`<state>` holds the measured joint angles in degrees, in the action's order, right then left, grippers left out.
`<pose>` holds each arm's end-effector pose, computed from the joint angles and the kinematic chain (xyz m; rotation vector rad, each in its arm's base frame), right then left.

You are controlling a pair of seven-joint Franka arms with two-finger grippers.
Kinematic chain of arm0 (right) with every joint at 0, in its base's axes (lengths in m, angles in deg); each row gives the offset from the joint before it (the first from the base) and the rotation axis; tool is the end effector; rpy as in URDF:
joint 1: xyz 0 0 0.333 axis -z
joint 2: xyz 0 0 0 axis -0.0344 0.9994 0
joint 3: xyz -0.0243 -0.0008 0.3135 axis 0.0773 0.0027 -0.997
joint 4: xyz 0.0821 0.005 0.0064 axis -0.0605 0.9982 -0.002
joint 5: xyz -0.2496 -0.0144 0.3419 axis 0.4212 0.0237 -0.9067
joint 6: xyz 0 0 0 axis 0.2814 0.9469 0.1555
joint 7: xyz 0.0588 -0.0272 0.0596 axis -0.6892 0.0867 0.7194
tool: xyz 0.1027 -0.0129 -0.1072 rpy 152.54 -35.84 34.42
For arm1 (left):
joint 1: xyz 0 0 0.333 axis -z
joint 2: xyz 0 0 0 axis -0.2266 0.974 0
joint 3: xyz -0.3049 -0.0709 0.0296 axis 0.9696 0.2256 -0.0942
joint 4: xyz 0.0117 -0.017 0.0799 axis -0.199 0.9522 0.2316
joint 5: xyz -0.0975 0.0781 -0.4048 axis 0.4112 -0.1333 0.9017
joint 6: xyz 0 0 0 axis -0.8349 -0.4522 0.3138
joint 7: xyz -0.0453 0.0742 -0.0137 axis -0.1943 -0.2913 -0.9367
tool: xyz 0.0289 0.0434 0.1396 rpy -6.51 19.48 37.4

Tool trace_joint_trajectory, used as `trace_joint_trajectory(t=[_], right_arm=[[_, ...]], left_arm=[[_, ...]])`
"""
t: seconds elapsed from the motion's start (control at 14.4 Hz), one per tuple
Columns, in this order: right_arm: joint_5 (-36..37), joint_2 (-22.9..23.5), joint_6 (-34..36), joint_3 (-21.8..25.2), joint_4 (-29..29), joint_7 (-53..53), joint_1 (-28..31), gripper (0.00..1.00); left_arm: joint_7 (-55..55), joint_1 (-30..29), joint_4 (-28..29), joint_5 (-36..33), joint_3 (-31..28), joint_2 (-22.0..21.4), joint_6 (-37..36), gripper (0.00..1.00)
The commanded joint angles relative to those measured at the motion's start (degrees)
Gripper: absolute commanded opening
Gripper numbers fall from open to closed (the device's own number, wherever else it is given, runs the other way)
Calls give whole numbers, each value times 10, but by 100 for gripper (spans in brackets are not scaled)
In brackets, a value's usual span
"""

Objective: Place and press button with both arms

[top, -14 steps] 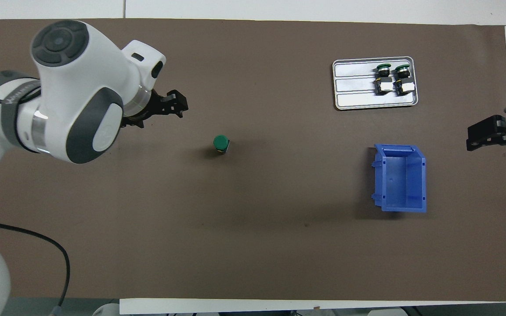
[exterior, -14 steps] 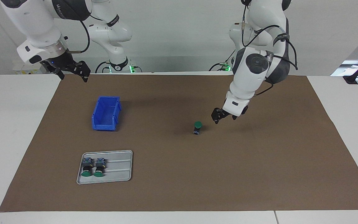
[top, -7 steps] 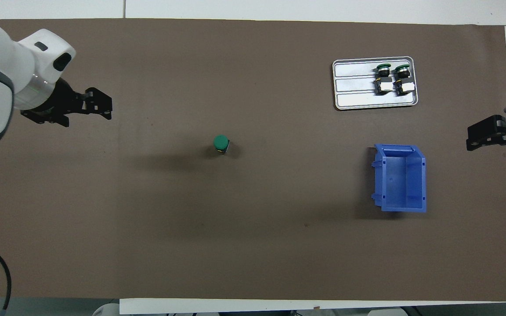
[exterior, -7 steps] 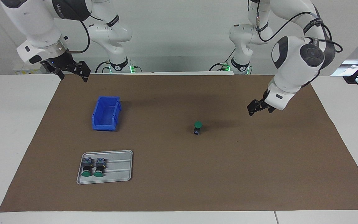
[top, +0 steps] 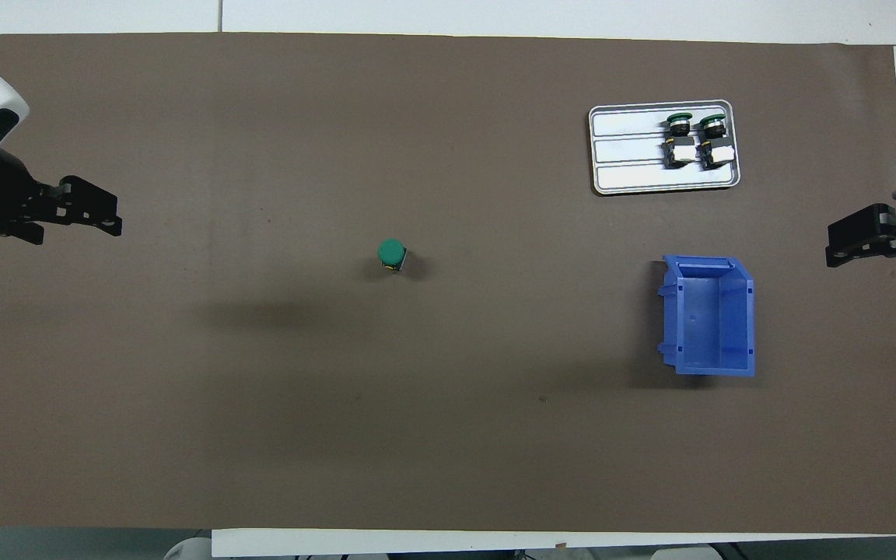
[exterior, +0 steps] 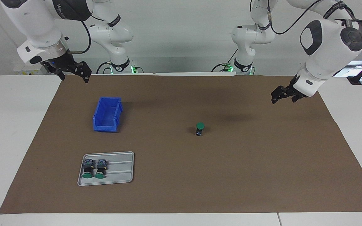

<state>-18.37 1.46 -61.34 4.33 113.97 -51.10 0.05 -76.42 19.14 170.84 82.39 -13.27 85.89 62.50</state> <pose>0.5449 -0.0189 0.5693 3.0610 -0.1807 -0.2445 0.5735 -0.0715 0.5048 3.0872 -0.0254 -0.2362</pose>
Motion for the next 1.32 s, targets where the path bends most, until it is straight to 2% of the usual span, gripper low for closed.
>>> trace_joint_trajectory(t=[0.0,0.21,0.7,0.84,0.97,1.25], right_arm=[[-4,-7,-3,2,9,10,2,98],[-5,-7,-3,2,9,10,2,98],[-6,-10,-10,-7,7,34,-27,98],[-42,-5,-25,-6,1,13,-52,98],[-48,27,-35,-12,-21,-24,-81,98],[-50,127,-53,-15,-108,-193,-195,98]], left_arm=[[-13,-15,2,-10,4,-31,-39,99],[-12,-19,2,-42,4,-49,-59,99],[-12,-20,-20,-39,-10,-59,-70,100],[-12,-21,-20,-39,-10,-62,-74,100],[-12,-20,-15,-39,-8,-67,-71,100],[-12,-15,-14,-39,-8,-67,-79,100]])
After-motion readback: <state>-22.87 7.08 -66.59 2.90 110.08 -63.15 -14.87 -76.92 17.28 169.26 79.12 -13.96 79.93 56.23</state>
